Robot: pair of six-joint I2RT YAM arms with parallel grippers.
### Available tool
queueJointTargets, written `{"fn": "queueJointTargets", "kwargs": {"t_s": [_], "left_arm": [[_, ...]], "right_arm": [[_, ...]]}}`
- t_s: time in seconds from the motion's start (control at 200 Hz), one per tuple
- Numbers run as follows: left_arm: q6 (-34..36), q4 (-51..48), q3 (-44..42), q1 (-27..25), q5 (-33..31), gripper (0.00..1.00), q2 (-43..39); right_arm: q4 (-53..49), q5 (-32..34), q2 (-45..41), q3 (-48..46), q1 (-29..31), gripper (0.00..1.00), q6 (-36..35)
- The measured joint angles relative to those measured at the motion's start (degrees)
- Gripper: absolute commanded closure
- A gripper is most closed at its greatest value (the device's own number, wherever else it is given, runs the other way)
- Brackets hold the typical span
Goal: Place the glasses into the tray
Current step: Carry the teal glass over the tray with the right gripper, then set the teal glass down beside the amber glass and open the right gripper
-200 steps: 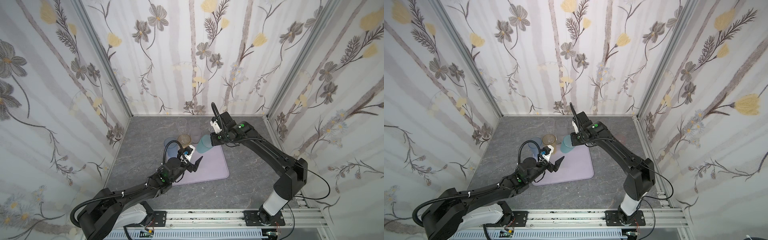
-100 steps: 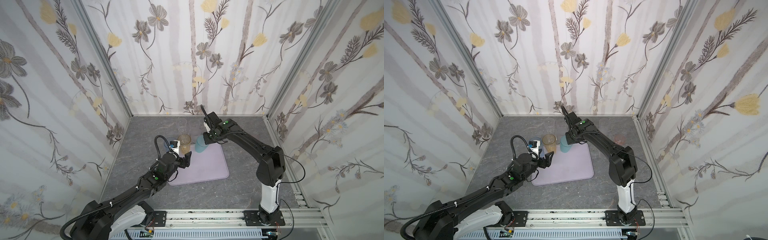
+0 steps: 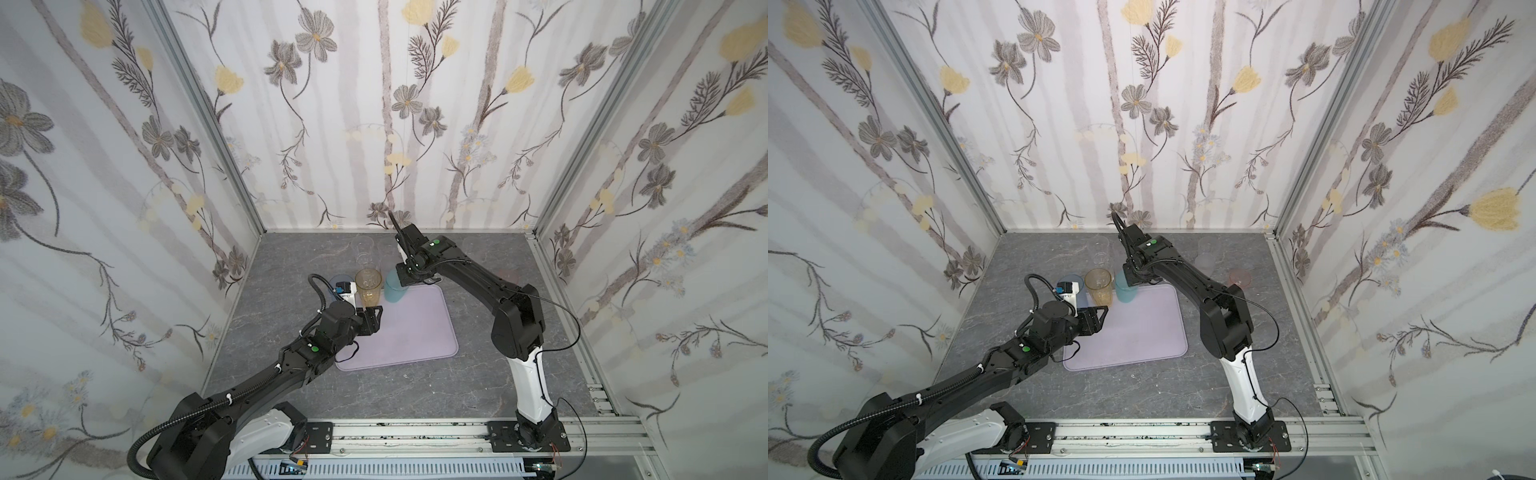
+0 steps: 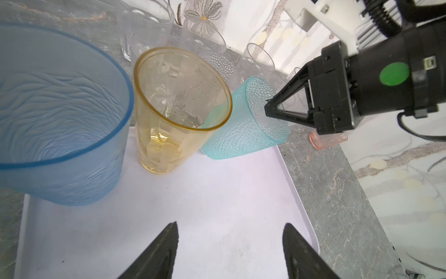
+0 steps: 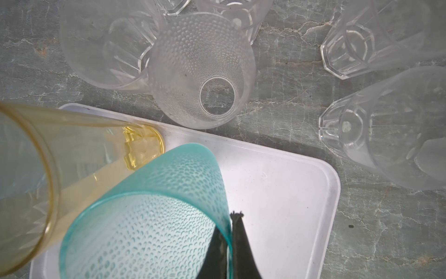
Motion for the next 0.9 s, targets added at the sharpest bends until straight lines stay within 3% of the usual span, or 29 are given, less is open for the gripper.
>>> {"fn": "queueJointTargets", "kwargs": {"t_s": [0.725,0.899], "left_arm": [[-3.1,-4.0,3.5,1.0,0.4,0.35,4.9],[-2.9,-4.4,3.7,1.0,0.3,0.35,5.1]], "right_arm": [[-5.4,2.9,7.3,8.3,0.6,1.00,-2.5],[-5.4,3.0,7.7,8.8,0.6,0.93,-2.8]]}}
